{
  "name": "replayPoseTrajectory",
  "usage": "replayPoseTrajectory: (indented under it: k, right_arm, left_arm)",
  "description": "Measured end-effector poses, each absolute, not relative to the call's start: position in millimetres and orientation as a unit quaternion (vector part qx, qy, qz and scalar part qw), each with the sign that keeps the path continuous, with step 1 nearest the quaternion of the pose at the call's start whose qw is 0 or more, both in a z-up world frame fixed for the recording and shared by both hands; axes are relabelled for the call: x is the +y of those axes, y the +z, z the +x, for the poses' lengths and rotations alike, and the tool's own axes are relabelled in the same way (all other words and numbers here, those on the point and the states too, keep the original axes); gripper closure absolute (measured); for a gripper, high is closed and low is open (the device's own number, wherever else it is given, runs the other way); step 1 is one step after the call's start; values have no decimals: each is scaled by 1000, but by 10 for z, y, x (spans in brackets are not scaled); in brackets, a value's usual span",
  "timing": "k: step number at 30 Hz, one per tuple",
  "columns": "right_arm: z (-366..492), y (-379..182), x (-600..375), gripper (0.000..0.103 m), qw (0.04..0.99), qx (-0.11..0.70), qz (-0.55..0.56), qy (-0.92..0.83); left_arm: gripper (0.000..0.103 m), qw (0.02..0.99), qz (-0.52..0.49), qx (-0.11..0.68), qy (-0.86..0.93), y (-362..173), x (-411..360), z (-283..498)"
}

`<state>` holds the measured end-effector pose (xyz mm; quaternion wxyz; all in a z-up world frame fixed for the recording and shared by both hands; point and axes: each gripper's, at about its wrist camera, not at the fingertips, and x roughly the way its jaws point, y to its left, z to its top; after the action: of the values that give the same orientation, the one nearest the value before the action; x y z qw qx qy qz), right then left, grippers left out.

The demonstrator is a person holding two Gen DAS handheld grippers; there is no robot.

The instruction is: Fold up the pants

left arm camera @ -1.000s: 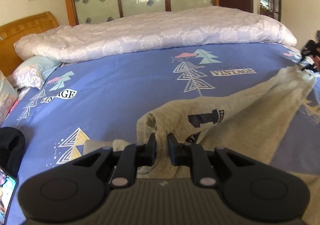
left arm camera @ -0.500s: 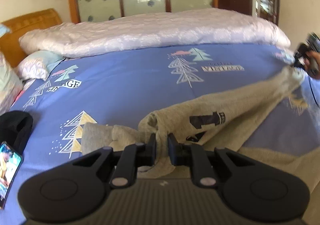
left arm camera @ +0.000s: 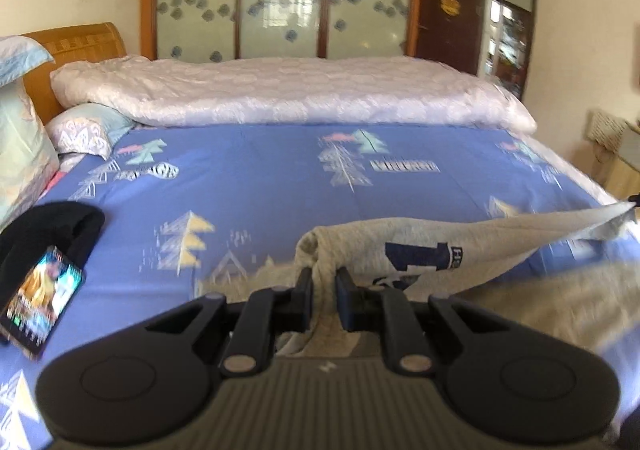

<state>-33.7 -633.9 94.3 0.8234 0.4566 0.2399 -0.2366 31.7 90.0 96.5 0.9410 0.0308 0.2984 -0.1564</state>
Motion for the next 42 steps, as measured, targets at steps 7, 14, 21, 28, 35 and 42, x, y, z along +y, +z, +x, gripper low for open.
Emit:
replayPoseTrajectory:
  k: [7,14,21,28,35,42]
  right_arm:
    - [-1770,345,-6061,96,796,208,505,-261]
    - [-2000,-5,-6051,92,739,185,569,-311]
    - [-1749,208,-6173,83,774,156,545,-283]
    - [-1097,212,-5847,83,828,231,459,-225]
    - [-922,233,-5669,76,866,225,401,-196]
    - [-1356,105,-6091,54,827,136,484,-250]
  left_arm:
    - [88,914,35,365,-175,390,957,-80]
    - [73,895,-26,406,-180,234,1172,-163]
    - [62,903,-195,361,-127,539,1855,-119]
    - [62,899,-183,383,-108,568,1534,186]
    - [61,886,-155,418,-125,448,1159,265]
    - [60,880,-149,435,-119,400,1072,363]
